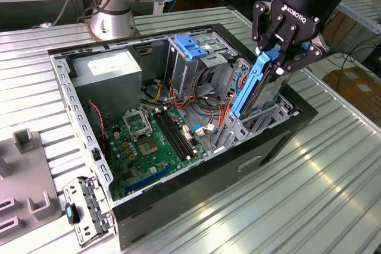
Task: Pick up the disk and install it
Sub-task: 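Insert the disk into the insertion slot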
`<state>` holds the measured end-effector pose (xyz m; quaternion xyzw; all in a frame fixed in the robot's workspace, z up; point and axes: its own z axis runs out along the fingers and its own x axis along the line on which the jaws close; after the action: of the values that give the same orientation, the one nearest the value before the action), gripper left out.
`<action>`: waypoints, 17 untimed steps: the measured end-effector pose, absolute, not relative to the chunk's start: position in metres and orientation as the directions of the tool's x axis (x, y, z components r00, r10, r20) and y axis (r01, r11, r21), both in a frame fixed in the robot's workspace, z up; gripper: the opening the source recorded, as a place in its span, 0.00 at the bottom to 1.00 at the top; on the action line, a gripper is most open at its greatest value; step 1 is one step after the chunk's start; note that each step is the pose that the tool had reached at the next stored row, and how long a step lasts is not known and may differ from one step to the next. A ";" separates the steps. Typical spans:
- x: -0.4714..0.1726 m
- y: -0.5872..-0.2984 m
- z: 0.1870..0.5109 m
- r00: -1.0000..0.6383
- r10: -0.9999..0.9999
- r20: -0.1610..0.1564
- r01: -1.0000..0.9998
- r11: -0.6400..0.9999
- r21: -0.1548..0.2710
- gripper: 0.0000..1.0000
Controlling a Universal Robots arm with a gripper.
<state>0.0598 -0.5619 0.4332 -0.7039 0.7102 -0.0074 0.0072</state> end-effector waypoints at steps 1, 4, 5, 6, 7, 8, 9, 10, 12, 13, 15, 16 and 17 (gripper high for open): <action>0.060 -0.562 0.432 -0.009 -1.000 0.000 -1.000 0.009 -0.021 0.37; 0.060 -0.562 0.431 -0.009 -1.000 0.000 -1.000 0.009 -0.021 0.37; 0.060 -0.562 0.430 -0.008 -1.000 -0.001 -1.000 0.008 -0.021 0.37; 0.060 -0.562 0.430 -0.009 -1.000 0.000 -1.000 0.009 -0.021 0.37; 0.060 -0.562 0.430 -0.009 -1.000 0.000 -1.000 0.009 -0.021 0.37; 0.060 -0.562 0.430 -0.009 -1.000 0.000 -1.000 0.009 -0.021 0.37; 0.060 -0.562 0.430 -0.009 -1.000 0.000 -1.000 0.009 -0.021 0.37; 0.060 -0.562 0.430 -0.009 -1.000 0.000 -1.000 0.009 -0.021 0.37; 0.060 -0.562 0.430 -0.009 -1.000 0.000 -1.000 0.009 -0.021 0.37; 0.060 -0.562 0.430 -0.009 -1.000 0.000 -1.000 0.009 -0.021 0.37; 0.060 -0.562 0.430 -0.009 -1.000 0.000 -1.000 0.009 -0.021 0.38; 0.060 -0.562 0.430 -0.009 -1.000 0.000 -1.000 0.009 -0.021 0.45; 0.060 -0.562 0.430 -0.009 -1.000 0.000 -1.000 0.009 -0.021 0.45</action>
<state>0.0599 -0.5620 0.4301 -0.7039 0.7102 -0.0074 0.0072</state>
